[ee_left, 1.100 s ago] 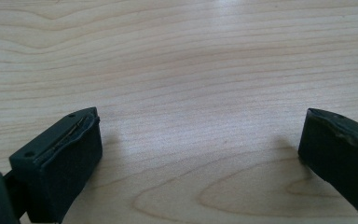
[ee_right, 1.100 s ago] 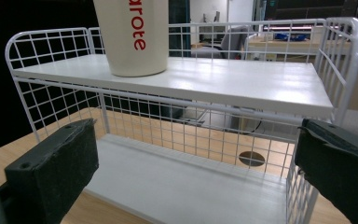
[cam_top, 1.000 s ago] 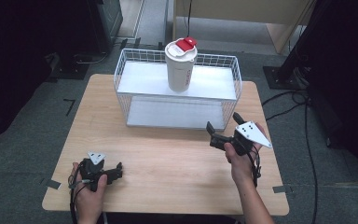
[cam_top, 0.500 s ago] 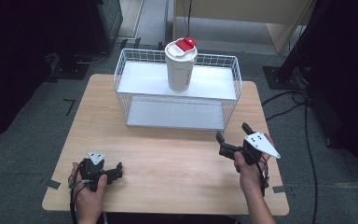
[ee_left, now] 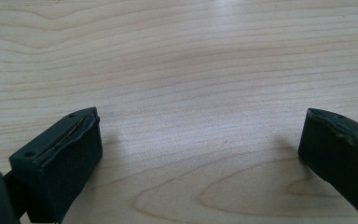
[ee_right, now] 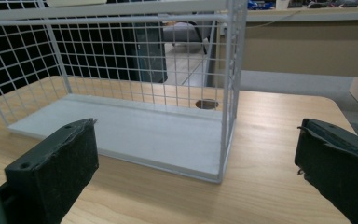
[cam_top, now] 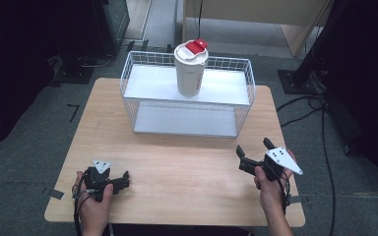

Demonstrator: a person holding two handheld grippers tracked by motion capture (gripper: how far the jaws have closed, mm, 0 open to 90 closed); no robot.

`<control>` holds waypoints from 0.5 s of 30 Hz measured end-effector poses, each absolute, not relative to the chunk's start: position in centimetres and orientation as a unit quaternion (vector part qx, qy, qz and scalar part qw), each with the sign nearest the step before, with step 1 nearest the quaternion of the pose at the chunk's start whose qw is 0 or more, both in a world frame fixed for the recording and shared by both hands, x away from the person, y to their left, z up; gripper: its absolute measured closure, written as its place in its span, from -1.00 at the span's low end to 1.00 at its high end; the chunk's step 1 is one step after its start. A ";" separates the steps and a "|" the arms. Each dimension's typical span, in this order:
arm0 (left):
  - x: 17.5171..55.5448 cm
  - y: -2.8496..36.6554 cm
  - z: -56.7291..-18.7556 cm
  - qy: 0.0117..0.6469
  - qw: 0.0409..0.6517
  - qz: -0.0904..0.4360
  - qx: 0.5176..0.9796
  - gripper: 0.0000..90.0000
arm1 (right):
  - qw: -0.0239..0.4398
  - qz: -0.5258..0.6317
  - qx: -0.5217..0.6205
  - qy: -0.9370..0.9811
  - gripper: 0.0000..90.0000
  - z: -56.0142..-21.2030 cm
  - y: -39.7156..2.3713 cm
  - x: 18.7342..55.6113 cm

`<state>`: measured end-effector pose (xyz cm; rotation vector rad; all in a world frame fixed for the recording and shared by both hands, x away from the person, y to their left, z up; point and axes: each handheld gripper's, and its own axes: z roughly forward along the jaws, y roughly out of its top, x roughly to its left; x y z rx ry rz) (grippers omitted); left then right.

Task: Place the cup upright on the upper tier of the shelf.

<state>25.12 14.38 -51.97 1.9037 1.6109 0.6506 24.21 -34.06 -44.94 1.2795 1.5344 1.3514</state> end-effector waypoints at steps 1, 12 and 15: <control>25.1 14.4 -52.0 0.600 0.279 0.242 0.709 -1.00 | 0.358 0.522 0.496 0.595 -1.00 -45.0 -34.2 24.1; 25.1 14.4 -52.0 0.600 0.279 0.242 0.709 -1.00 | 0.359 0.500 0.518 0.594 -1.00 -46.7 -36.2 23.0; 25.1 14.4 -52.0 0.600 0.278 0.242 0.709 -1.00 | 0.358 0.493 0.523 0.596 -1.00 -47.1 -36.6 22.7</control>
